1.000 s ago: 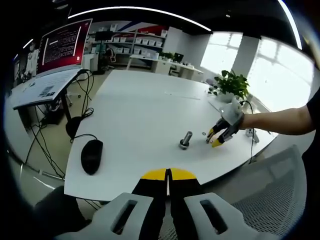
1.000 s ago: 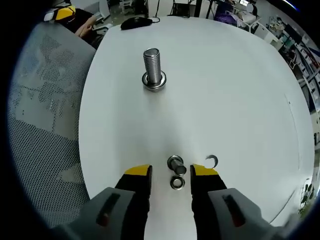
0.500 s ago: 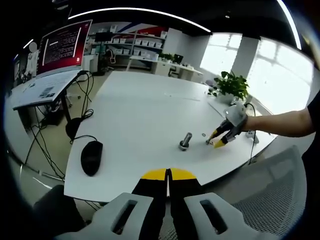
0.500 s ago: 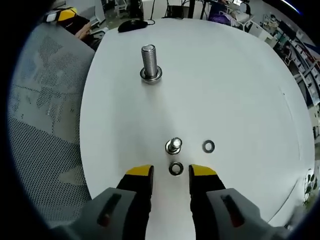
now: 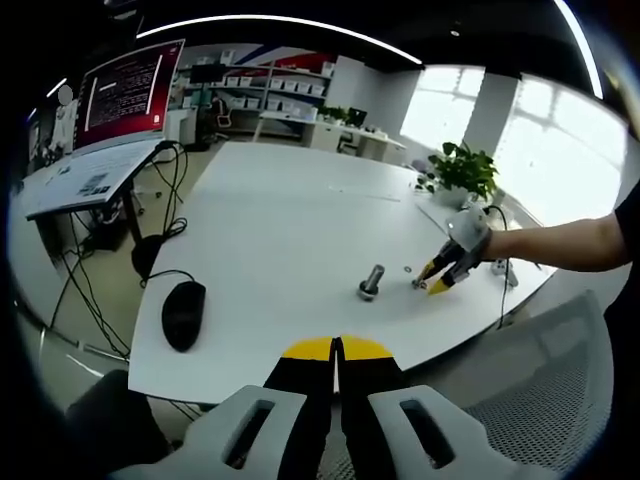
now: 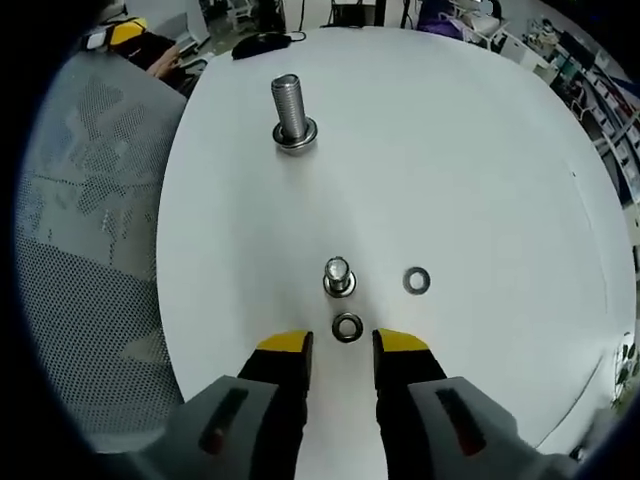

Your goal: Place the washer onto the threaded stud by aligning its center hole with the stud, sliding it down to the base, and recovering from edge contact or off-axis alignment until the washer reaches the visible bottom stop.

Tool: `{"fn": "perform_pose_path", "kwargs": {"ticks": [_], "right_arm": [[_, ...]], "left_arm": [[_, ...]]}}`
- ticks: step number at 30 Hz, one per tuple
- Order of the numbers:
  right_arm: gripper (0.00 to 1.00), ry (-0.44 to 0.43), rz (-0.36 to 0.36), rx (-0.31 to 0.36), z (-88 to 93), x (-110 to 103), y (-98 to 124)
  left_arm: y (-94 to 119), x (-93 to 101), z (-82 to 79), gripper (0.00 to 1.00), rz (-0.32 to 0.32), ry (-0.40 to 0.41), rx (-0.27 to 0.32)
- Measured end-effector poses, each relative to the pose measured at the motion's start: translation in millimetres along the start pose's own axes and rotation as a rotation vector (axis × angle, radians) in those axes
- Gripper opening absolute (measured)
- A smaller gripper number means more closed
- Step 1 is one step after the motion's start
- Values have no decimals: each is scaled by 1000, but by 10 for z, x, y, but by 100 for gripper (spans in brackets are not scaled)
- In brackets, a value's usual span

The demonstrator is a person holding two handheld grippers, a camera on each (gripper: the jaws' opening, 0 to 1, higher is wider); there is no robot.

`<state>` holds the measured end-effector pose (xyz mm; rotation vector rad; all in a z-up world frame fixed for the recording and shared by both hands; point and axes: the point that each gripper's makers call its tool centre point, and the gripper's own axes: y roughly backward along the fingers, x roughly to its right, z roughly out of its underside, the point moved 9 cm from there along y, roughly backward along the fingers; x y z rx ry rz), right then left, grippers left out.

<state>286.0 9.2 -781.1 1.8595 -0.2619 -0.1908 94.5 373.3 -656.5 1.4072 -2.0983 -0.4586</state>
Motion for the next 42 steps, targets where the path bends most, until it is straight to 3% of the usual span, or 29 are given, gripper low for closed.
{"fn": "perform_pose_path", "kwargs": {"ticks": [11,22,29,42], "right_arm": [[26,-19,7,-78,-91,29,-32],[23,-32,9,-86,-98,53,-35],[15,-9,27,-100,-120,71,-55],[15,18,32,-128,-136,132,-101]], "left_arm": [[-8,2,-5,0,4,-2,2],[-8,4,-12,0,9,-4,7],[-8,5,-15,0,10,-4,11],[-10,4,-15,0,10,-6,8]]}}
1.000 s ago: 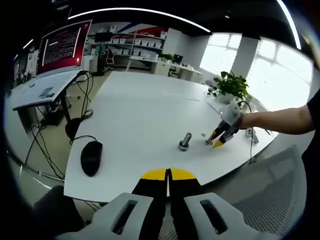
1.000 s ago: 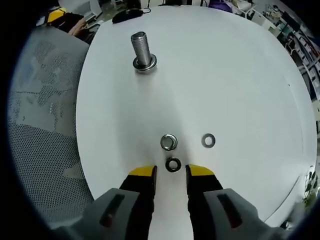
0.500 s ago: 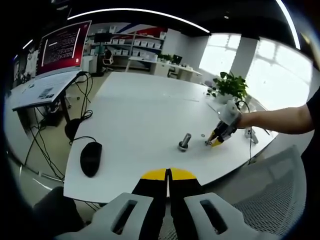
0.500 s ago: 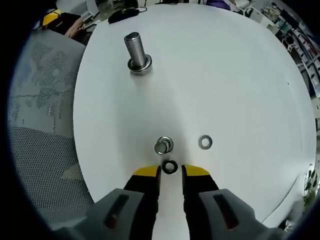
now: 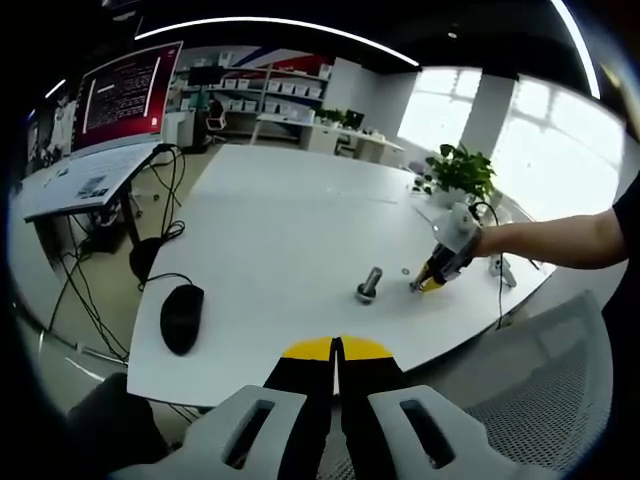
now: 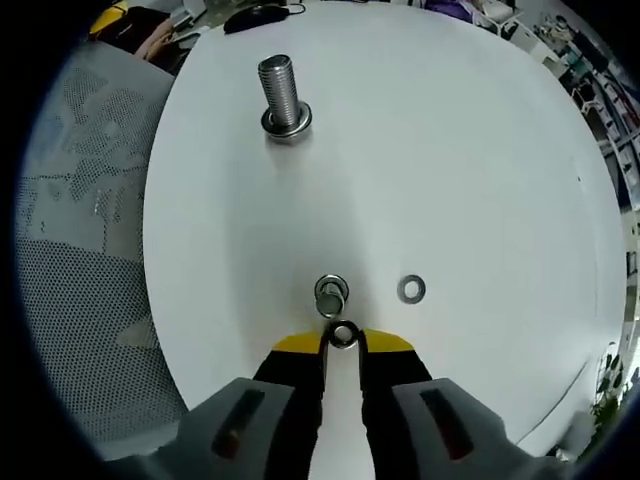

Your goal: Place the washer onto the threaded stud by aligning its center hole with the stud, sliding it down to the base, and recovering from edge contact or off-axis alignment until the washer reaches the visible bottom stop.

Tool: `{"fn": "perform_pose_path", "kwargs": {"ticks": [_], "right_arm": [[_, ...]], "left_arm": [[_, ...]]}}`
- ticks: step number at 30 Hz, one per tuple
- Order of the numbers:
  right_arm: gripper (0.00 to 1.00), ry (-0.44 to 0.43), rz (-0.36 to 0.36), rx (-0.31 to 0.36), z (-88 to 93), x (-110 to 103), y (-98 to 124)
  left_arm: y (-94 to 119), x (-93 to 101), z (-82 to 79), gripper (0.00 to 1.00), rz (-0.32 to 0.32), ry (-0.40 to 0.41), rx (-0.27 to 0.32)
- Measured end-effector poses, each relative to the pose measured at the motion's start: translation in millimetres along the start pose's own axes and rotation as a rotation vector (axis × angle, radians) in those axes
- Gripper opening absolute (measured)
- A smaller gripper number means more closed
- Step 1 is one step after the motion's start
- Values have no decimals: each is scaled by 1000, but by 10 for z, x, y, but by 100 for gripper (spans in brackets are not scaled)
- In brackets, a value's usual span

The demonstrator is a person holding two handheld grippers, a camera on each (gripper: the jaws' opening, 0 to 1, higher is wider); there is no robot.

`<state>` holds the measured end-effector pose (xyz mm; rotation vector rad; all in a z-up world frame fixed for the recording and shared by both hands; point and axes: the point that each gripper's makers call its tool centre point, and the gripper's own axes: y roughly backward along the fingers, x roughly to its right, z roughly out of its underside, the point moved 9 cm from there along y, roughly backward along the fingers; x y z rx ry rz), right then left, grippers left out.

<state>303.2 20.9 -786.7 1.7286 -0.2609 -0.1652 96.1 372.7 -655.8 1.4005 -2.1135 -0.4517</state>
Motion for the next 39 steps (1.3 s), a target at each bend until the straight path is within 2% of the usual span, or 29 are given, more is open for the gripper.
{"fn": "perform_pose_path", "kwargs": {"ticks": [26,39], "right_arm": [[15,-5,0,-13,-21,-122,74],[15,0,-3,-25,-28,-58,37]], "left_arm": [[-8,3,8,0,-1,-2,-17],[-4,5,10,0,-2,-1,-14]]}}
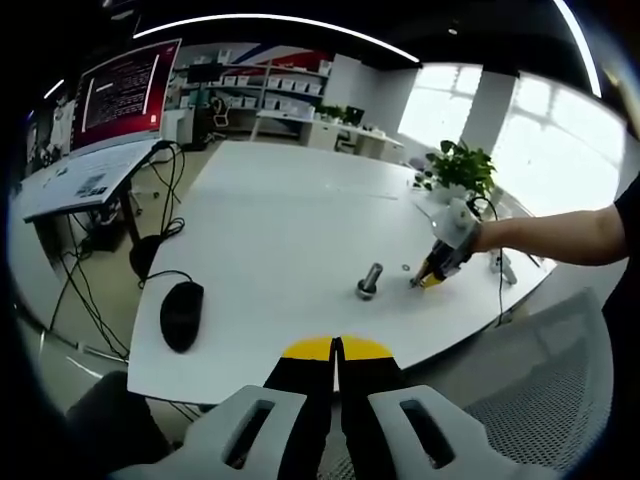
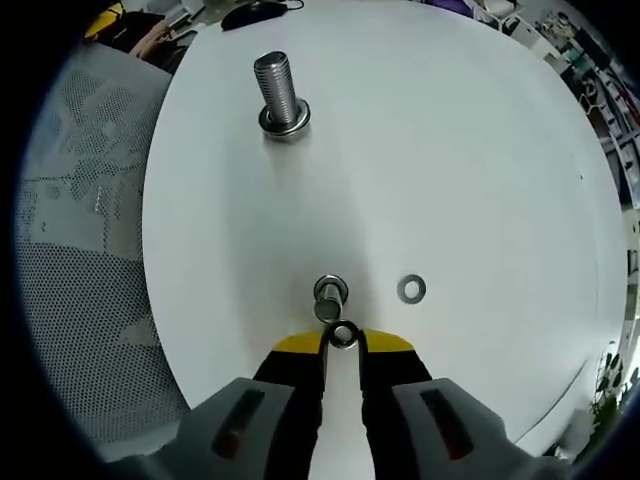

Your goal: Place the washer onto the threaded stud by aligning its center hole with the stud, sliding it down to the base, and recovering from edge contact or off-axis alignment until the washer reaches the visible bottom stop.

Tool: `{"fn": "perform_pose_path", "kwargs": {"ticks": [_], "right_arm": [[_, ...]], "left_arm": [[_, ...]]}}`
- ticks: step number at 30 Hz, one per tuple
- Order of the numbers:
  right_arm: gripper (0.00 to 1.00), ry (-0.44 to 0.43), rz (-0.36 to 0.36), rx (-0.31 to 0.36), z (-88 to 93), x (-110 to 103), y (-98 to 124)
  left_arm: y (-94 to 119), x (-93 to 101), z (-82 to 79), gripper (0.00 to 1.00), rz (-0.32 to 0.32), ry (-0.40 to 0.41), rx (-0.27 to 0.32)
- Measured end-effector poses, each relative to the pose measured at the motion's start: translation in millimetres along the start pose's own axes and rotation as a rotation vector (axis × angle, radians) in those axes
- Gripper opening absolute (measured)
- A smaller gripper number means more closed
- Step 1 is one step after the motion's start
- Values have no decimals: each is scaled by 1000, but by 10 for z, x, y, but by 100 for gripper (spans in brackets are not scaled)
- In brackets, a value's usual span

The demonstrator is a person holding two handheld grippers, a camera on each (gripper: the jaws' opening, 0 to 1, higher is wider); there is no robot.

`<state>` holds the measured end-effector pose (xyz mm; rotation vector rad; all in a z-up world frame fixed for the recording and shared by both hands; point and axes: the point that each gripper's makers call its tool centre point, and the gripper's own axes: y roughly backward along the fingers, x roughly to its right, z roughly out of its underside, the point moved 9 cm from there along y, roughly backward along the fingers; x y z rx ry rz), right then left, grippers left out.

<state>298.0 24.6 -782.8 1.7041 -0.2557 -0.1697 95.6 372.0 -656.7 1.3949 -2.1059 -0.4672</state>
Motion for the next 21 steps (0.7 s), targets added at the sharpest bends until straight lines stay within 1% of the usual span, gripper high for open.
{"fn": "perform_pose_path", "kwargs": {"ticks": [11,21], "right_arm": [[15,0,-2,-1,0,35,-23],[15,0,-2,0,2,-1,-1]], "left_arm": [[1,-5,0,0,-1,0,0],[3,-5,1,0,-1,0,0]]}}
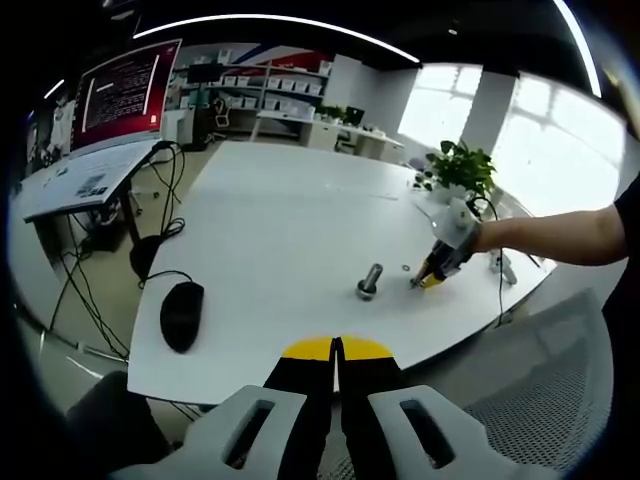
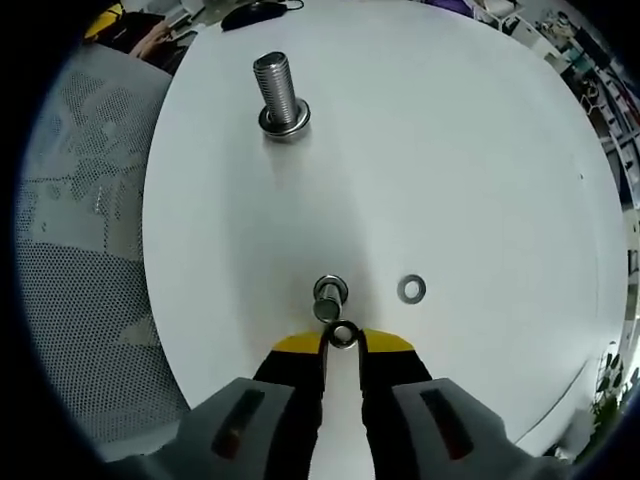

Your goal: Place the washer onto the threaded stud by aligning its center hole with the stud, sliding it down to the base, and recovering from edge contact or off-axis alignment until the washer reaches the visible bottom stop.

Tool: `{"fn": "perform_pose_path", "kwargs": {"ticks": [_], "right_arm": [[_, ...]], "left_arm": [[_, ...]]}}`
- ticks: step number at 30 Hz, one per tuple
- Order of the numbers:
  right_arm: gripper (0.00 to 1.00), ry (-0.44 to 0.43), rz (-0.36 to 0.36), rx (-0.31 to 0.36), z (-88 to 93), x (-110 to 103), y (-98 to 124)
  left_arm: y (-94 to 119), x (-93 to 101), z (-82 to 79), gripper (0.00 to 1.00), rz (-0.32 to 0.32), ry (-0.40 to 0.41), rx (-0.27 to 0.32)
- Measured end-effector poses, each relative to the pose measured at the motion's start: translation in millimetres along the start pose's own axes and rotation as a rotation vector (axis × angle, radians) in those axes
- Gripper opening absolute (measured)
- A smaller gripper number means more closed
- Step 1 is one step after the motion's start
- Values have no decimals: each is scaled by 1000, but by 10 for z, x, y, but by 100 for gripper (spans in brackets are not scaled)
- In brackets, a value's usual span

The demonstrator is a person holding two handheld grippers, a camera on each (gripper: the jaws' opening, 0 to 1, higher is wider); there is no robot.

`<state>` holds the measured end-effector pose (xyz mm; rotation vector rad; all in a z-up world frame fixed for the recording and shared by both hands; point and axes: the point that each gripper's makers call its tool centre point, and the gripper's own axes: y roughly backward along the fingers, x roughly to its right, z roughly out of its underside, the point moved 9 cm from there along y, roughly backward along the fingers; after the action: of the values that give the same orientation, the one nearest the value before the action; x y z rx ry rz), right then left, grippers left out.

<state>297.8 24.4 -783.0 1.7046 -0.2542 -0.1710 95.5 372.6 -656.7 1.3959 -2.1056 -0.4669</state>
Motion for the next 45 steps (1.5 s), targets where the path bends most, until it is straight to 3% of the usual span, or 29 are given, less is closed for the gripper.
{"fn": "perform_pose_path", "kwargs": {"ticks": [19,23,30,45], "right_arm": [[15,22,57,24,14,-113,44],[14,78,86,38,31,-94,24],[14,96,69,32,99,-170,47],[14,119,38,90,-7,-170,465]], "left_arm": [[1,0,-2,0,-3,-1,3],[-1,5,4,0,3,-5,-5],[6,3,3,0,3,-2,1],[8,1,7,0,0,-4,-2]]}}
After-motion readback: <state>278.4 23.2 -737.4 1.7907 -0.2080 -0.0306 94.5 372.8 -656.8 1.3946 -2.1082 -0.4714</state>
